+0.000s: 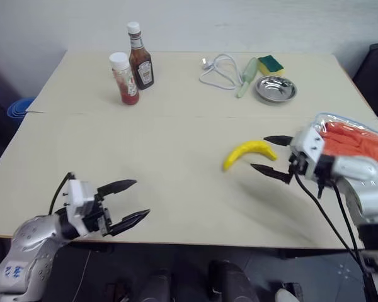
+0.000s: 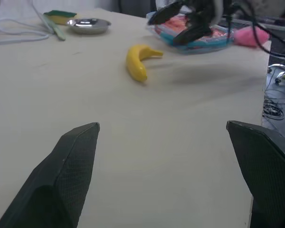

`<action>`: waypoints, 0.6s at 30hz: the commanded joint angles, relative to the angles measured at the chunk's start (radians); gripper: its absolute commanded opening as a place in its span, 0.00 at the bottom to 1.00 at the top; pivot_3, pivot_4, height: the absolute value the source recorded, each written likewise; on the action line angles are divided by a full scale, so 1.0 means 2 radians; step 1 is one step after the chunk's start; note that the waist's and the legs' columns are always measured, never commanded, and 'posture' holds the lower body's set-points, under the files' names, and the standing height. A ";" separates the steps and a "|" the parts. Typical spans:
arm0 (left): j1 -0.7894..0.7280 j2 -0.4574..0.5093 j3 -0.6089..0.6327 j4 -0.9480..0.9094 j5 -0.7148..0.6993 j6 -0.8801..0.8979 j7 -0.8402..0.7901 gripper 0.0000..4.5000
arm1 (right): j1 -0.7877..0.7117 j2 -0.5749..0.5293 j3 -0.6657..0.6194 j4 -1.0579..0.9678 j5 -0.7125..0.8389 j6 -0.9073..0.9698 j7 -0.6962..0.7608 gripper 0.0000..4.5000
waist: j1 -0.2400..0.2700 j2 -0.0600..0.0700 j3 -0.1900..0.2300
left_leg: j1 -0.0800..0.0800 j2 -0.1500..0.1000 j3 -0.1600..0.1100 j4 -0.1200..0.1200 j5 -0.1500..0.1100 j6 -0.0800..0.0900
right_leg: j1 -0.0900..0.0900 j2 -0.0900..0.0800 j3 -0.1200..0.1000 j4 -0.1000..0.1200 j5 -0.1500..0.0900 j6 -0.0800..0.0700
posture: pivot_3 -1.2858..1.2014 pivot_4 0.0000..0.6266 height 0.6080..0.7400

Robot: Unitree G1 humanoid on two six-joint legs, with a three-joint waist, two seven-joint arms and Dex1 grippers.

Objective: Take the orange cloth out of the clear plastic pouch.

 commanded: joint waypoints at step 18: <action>-0.085 -0.041 -0.102 -0.002 0.025 -0.007 -0.008 1.00 | -0.189 0.016 0.057 0.266 -0.088 0.018 0.232 0.24 | -0.003 0.000 0.000 | -0.003 -0.001 -0.002 0.002 0.001 0.001 | 0.000 0.000 -0.002 0.001 0.001 0.001 | 0.52 0.24 1.00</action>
